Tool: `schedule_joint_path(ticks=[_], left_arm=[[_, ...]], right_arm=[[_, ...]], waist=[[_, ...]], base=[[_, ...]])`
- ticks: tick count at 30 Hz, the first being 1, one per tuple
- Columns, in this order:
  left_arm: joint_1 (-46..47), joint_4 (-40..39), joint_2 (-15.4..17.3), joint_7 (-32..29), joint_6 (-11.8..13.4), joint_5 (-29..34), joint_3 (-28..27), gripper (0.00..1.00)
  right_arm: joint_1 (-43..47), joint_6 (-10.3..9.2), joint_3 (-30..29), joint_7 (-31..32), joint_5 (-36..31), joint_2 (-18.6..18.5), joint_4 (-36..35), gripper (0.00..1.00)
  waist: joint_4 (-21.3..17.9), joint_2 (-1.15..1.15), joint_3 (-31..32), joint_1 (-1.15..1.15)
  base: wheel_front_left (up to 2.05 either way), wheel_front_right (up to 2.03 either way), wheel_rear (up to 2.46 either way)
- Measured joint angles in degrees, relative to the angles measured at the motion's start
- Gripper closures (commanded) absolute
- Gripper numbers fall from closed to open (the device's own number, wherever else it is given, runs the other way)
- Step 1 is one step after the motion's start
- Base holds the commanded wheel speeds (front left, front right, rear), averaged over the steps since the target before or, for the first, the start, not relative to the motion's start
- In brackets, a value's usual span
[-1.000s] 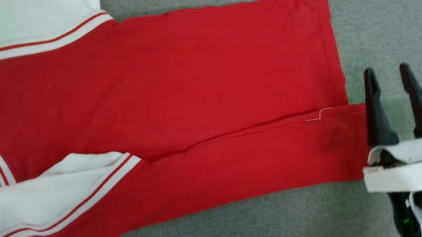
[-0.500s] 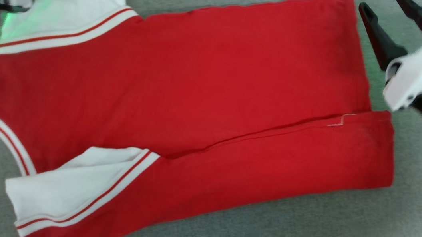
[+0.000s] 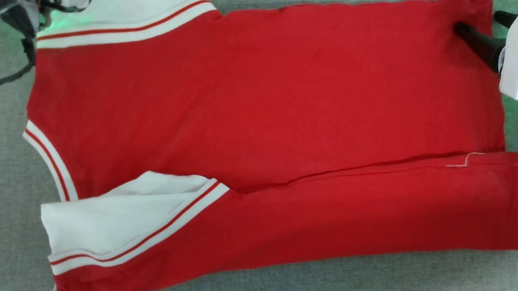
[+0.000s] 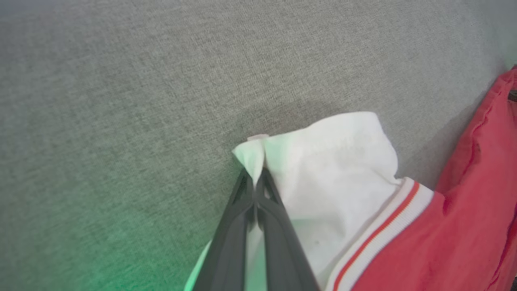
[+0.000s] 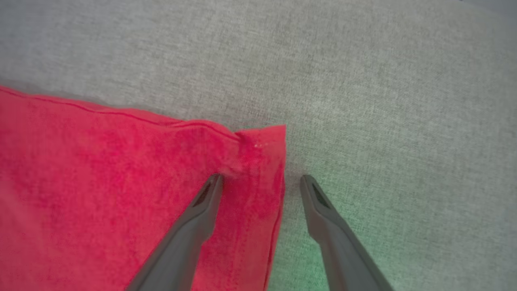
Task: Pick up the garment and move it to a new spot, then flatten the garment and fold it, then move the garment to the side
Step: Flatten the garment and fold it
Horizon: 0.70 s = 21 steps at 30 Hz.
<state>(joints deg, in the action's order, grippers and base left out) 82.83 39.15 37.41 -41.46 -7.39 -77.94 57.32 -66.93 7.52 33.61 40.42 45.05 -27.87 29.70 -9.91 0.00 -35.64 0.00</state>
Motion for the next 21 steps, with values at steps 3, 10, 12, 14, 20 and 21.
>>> schedule_joint_path(ticks=[3, 10, 12, 14, 20, 21], left_arm=[[0.0, -0.4, -0.2, 0.9, 0.0, -0.6, 0.4, 1.0], [-0.9, -2.5, -0.9, 4.9, 0.0, -1.9, 1.6, 1.0], [-1.1, -3.3, -1.1, 6.9, 0.0, -1.5, 2.5, 1.0], [-1.6, -4.0, -1.2, 9.2, 0.0, -1.2, 3.1, 1.0], [-3.5, -8.5, -1.0, 15.9, 0.0, -2.4, 4.2, 1.0], [-3.9, -9.6, -0.8, 17.0, 0.0, -2.4, 4.7, 1.0]], right_arm=[[-1.1, 0.0, 0.9, -0.3, 0.8, 0.2, 2.3, 0.0], [-2.4, 0.0, 3.6, -4.3, 2.3, -0.2, 5.3, 1.0], [-2.2, 0.01, 3.9, -6.5, 2.9, -0.7, 6.1, 1.0], [-1.7, 0.01, 4.2, -9.1, 3.4, -1.4, 6.6, 1.0], [1.4, 0.0, 5.9, -15.1, 5.3, -4.1, 5.3, 1.0], [2.2, 0.0, 6.3, -15.8, 5.8, -4.8, 4.7, 1.0]], waist=[[0.7, 0.0, -0.1, 0.0], [2.0, 0.0, 0.6, 0.0], [2.4, 0.0, 1.2, 0.0], [2.8, 0.0, 2.0, 0.0], [4.5, 0.0, 5.6, 0.0], [4.8, 0.0, 6.3, 0.0]], base=[[0.0, 0.0, 0.0], [0.0, 0.0, 0.0], [0.0, 0.0, 0.0], [0.0, 0.0, 0.0], [0.0, 0.0, 0.0], [0.0, 0.0, 0.0]])
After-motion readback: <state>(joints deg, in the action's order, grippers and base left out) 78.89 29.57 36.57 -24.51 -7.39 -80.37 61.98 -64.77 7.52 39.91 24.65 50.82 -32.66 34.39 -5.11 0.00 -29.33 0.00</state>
